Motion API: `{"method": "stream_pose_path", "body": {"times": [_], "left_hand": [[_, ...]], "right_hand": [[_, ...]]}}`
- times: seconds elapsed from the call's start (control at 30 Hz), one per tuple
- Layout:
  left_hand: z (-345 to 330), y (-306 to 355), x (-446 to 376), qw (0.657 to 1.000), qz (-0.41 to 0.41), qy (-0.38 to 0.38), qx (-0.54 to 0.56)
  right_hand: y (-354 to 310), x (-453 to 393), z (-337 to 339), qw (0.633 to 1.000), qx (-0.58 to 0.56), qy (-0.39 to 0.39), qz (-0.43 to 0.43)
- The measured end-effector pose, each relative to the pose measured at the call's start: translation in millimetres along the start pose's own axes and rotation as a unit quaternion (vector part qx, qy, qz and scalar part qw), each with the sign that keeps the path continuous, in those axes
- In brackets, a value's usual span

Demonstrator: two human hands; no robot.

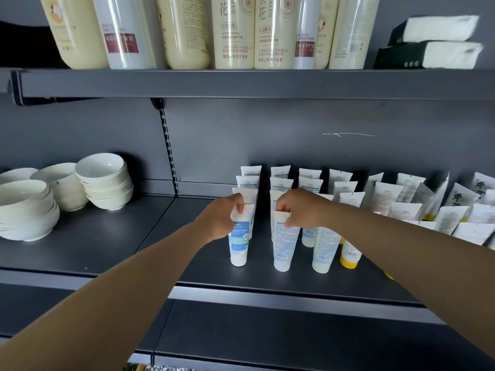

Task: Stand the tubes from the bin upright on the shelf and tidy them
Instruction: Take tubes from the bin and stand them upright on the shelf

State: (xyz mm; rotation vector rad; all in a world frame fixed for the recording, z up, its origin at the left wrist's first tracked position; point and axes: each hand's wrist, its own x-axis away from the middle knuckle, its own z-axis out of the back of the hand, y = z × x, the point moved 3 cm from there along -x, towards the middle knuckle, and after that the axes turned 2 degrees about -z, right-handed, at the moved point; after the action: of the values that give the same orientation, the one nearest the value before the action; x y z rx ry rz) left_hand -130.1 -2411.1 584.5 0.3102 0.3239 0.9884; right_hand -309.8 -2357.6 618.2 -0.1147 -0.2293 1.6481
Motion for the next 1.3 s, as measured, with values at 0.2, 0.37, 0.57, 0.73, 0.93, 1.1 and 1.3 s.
{"method": "stream_pose_path", "body": {"times": [0.2,0.37,0.57,0.73,0.93,1.1,1.3], "left_hand": [[2,1,1,1.000,-0.001,0.004,0.004],[3,-1,4,1.000,0.008,0.009,-0.003],[12,2,10,1.000,-0.006,0.009,-0.003],[33,22,23,0.996,-0.002,0.085,0.022],[44,82,48,0.975,-0.080,0.206,0.004],[23,157,64,0.970,-0.130,0.204,-0.007],[6,246,72,0.974,-0.170,0.150,0.014]], "right_hand": [[-2,3,3,1.000,-0.001,0.008,0.003],[-4,7,7,1.000,-0.011,0.010,0.008],[-3,25,21,1.000,0.010,0.027,-0.004],[1,65,53,0.996,0.052,0.076,0.001],[27,146,86,0.986,0.112,0.115,-0.053],[58,223,94,0.973,0.170,0.094,-0.126],[98,331,124,0.962,0.218,0.012,-0.163]]}}
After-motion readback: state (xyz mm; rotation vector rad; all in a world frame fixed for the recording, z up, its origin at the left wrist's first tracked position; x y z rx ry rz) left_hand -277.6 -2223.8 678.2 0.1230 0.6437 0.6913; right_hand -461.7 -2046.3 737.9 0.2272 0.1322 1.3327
